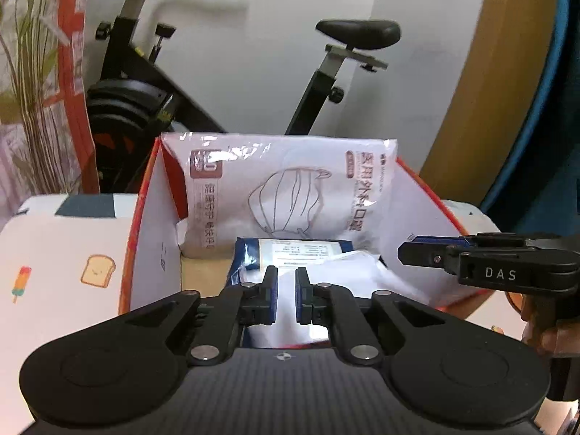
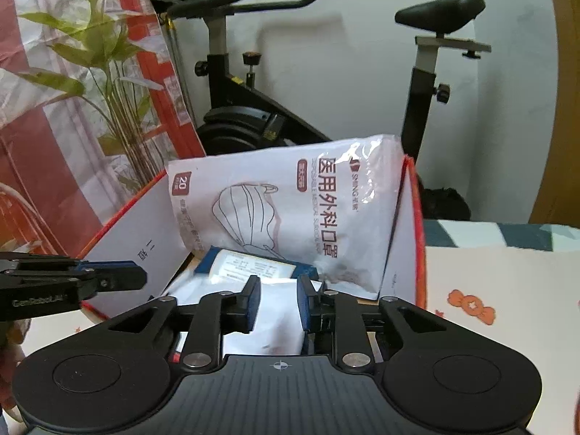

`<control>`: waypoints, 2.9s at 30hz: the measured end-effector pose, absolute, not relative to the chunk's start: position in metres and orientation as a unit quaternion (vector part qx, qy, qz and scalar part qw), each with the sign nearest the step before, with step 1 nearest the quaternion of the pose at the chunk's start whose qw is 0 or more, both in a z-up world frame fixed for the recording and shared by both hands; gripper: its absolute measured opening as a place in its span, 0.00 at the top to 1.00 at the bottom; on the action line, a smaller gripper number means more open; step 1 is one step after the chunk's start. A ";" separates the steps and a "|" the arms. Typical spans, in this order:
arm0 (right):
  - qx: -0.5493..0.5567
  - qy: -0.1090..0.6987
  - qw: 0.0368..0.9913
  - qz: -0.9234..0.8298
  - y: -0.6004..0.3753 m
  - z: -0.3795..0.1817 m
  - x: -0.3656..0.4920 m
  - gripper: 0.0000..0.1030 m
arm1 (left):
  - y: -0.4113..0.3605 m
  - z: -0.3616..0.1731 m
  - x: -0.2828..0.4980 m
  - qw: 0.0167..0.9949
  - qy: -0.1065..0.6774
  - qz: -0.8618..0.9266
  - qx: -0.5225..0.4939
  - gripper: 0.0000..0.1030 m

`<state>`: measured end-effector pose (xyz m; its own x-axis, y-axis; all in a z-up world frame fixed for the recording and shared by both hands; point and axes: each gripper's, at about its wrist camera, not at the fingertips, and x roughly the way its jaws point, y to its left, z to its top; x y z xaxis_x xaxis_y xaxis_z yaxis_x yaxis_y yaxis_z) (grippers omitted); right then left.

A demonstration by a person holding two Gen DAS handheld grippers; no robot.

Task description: Organize soft objects

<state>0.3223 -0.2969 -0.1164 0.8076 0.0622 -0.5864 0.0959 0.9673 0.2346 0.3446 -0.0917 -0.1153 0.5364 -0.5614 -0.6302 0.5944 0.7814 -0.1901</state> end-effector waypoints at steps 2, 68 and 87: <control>0.115 0.299 0.947 -0.009 -0.293 -0.110 0.313 0.71 | -0.087 -0.110 0.336 0.881 0.337 -0.331 0.023 0.90; 0.041 0.359 0.932 0.021 -0.205 -0.210 0.140 0.44 | -0.022 -0.212 0.179 0.841 0.440 -0.308 -0.069 0.69; 0.047 0.354 0.934 0.010 -0.215 -0.215 0.140 0.28 | -0.020 -0.214 0.176 0.843 0.435 -0.312 -0.062 0.69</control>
<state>0.1398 -0.2146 -0.2155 0.7492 0.0517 -0.6604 0.0151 0.9954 0.0950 0.1756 -0.0203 -0.2138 0.4274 -0.5797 -0.6937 0.4722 0.7975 -0.3755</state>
